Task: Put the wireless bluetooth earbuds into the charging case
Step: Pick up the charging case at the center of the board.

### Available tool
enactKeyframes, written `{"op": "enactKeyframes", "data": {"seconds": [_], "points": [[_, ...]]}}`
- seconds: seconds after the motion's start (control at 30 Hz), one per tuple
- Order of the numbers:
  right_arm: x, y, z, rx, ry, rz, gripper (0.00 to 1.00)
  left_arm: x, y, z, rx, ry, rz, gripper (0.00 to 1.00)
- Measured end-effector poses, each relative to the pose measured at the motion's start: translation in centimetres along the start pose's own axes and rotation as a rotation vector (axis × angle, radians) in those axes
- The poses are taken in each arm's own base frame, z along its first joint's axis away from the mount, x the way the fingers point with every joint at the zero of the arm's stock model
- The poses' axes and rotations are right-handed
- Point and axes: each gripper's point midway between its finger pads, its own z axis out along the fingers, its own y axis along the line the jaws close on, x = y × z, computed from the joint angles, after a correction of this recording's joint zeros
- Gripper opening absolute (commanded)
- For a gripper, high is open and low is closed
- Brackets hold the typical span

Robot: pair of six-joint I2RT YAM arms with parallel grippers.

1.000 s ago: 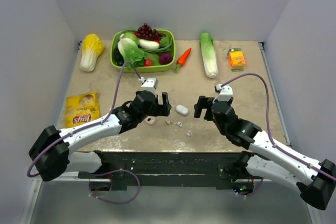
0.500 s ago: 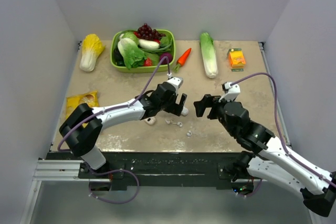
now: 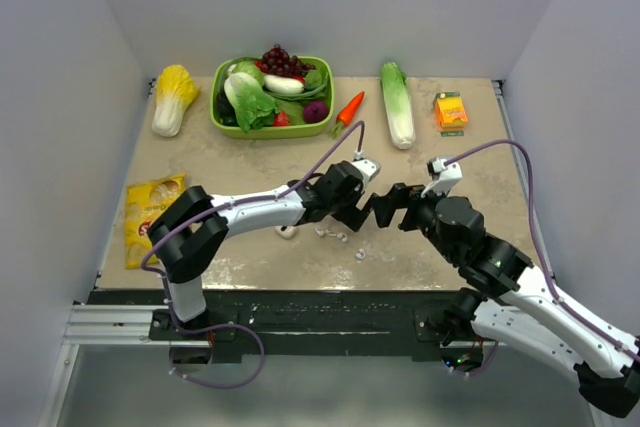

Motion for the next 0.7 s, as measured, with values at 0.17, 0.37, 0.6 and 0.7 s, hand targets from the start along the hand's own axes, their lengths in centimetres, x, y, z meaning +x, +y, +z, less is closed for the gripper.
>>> {"op": "enactKeyframes", "data": {"seconds": [0.17, 0.37, 0.6, 0.7], "points": [[-0.2, 0.2, -0.4, -0.013, -0.003, 0.001, 0.98, 2.1, 0.1, 1.3, -0.028, 0.064, 0.020, 1.00], [-0.5, 0.3, -0.6, -0.025, -0.010, 0.006, 0.98, 2.2, 0.8, 1.9, -0.075, 0.070, 0.021, 1.00], [-0.5, 0.3, -0.8, -0.025, -0.011, 0.006, 0.98, 1.4, 0.7, 3.3, -0.088, 0.068, 0.017, 1.00], [-0.7, 0.3, -0.8, -0.026, -0.013, 0.007, 0.98, 2.0, 0.7, 3.9, -0.095, 0.086, 0.015, 1.00]]}}
